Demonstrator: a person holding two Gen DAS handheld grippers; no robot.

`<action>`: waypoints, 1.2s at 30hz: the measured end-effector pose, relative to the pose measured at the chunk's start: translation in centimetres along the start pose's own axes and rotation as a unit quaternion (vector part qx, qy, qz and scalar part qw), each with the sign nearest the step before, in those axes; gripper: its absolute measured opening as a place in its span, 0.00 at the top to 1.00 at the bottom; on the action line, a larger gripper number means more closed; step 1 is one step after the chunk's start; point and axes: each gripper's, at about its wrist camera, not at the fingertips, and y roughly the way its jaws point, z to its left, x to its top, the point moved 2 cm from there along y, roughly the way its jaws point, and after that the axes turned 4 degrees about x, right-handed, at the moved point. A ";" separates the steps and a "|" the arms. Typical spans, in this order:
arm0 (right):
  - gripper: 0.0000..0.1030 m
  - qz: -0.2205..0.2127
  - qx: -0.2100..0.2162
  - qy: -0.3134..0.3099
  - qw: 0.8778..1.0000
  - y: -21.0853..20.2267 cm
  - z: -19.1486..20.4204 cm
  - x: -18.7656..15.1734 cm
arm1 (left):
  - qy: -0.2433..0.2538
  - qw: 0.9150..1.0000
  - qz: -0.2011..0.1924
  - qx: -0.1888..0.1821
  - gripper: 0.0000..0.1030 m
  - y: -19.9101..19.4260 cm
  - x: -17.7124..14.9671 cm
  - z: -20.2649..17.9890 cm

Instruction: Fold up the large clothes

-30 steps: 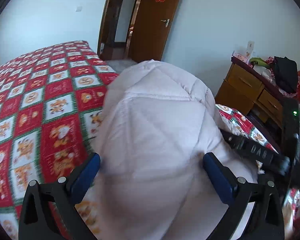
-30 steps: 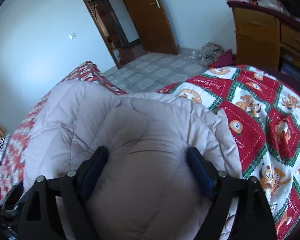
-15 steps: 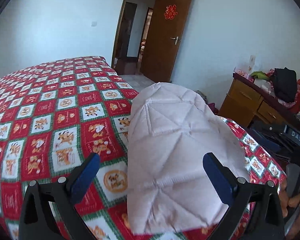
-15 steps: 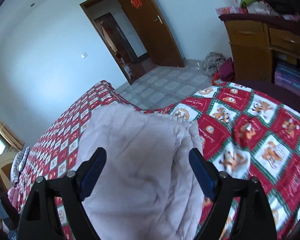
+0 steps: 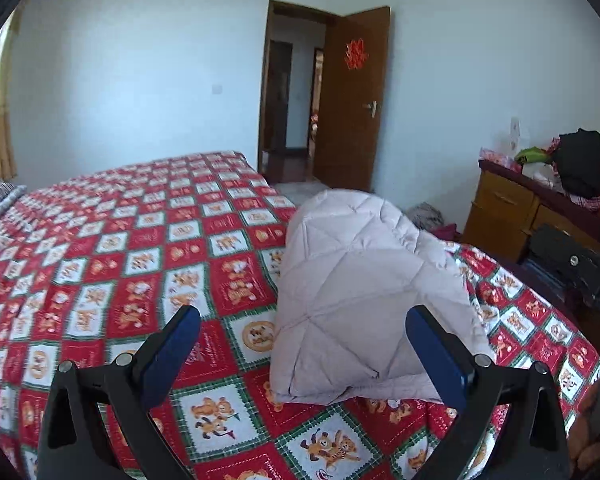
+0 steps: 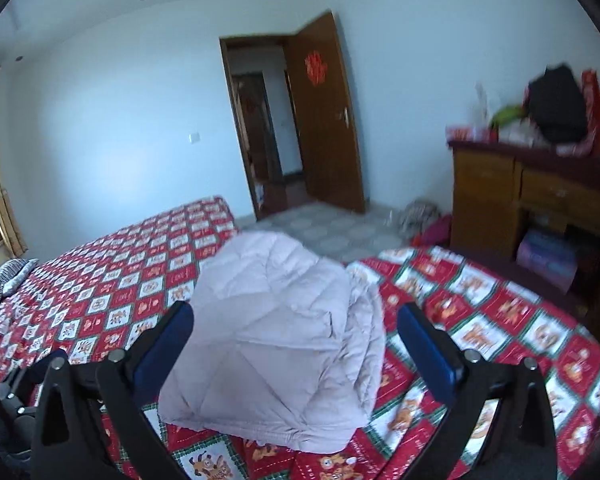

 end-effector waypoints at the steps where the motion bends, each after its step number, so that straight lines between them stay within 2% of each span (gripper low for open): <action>1: 0.00 -0.007 0.002 -0.005 1.000 -0.6 0.2 0.2 | -0.001 1.000 -0.006 0.007 0.01 -0.6 0.2 0.0; 7: 0.00 -0.046 -0.002 -0.030 0.999 -3.8 0.8 0.8 | -0.006 0.998 -0.043 0.038 0.01 -3.9 0.7 -0.5; 10: 0.00 -0.060 -0.002 -0.028 0.998 -5.1 0.6 0.6 | 0.000 0.999 -0.040 0.032 0.01 -5.0 0.7 -1.2; 14: 0.00 -0.079 -0.012 -0.023 0.997 -6.3 0.1 0.4 | 0.026 0.997 -0.043 0.053 0.01 -6.2 0.5 -2.6; 16: 0.00 -0.077 -0.003 -0.017 0.997 -6.4 0.1 0.7 | 0.030 0.996 -0.045 0.065 0.01 -6.8 0.3 -3.0; 27: 0.00 -0.093 -0.010 -0.022 0.995 -7.7 0.5 0.7 | -0.006 0.997 -0.039 0.070 0.01 -8.7 -0.2 -1.7; 36: 0.00 -0.087 -0.011 -0.019 0.996 -7.3 0.5 0.4 | 0.006 0.996 -0.043 0.082 0.01 -8.7 -0.3 -2.1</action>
